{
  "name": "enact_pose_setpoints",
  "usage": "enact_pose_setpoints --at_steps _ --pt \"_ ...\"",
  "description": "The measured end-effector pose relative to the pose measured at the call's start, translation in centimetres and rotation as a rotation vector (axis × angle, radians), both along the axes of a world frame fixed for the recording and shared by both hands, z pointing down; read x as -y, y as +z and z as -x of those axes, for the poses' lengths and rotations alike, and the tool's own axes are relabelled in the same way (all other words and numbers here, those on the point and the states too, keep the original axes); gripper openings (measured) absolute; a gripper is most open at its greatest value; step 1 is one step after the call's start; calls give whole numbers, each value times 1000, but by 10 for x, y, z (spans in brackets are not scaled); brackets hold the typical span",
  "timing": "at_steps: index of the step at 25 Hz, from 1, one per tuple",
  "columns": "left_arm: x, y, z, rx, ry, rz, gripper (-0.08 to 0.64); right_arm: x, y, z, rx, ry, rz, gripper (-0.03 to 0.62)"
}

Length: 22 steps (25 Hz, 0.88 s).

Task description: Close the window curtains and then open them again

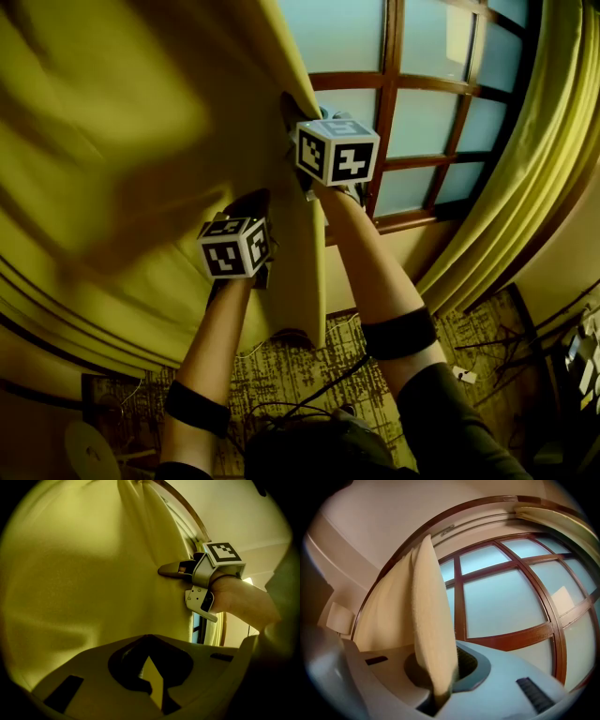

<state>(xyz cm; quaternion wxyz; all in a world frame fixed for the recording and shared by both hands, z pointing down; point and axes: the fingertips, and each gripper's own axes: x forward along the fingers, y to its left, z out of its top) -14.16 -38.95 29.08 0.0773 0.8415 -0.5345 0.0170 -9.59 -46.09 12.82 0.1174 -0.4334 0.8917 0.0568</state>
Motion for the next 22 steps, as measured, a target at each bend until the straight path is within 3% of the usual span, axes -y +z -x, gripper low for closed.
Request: enact_pose_setpoints --at_steps 22 --pt "30 5 -117 37 1 9 0 28 -7 -132 22 11 -11 25"
